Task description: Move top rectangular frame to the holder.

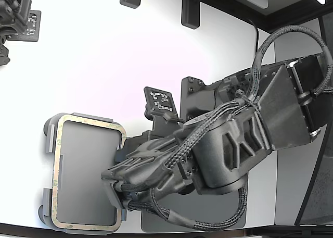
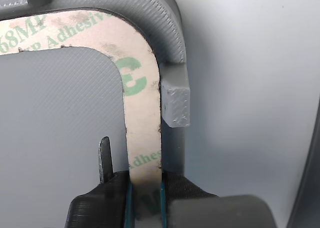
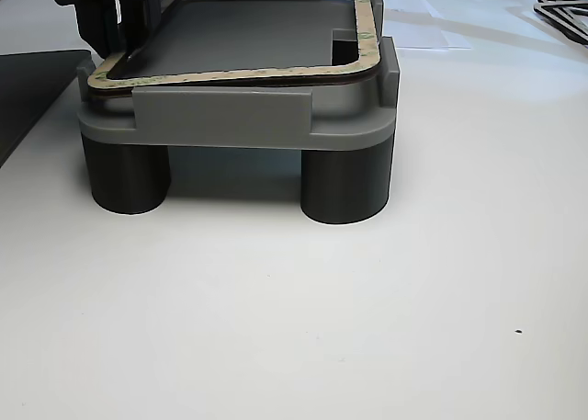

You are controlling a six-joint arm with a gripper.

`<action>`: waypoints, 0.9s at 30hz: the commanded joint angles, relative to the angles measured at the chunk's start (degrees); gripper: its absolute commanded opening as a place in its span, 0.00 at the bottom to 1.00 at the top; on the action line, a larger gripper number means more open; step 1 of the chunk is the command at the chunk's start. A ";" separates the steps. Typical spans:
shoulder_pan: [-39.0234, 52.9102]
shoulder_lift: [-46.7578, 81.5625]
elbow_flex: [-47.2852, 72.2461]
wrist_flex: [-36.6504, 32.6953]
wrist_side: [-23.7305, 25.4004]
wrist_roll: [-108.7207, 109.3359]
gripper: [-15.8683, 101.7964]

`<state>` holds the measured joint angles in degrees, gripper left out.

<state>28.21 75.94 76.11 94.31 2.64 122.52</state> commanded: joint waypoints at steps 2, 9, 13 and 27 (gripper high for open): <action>-0.79 0.70 -0.79 0.62 -0.53 0.00 0.03; -0.88 0.53 -0.53 0.62 -0.35 -0.35 0.04; -0.88 0.53 -0.53 0.62 -0.35 -0.35 0.04; -1.23 0.26 -1.23 0.62 0.09 -1.67 0.08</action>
<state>27.86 75.41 76.11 94.31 2.55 121.03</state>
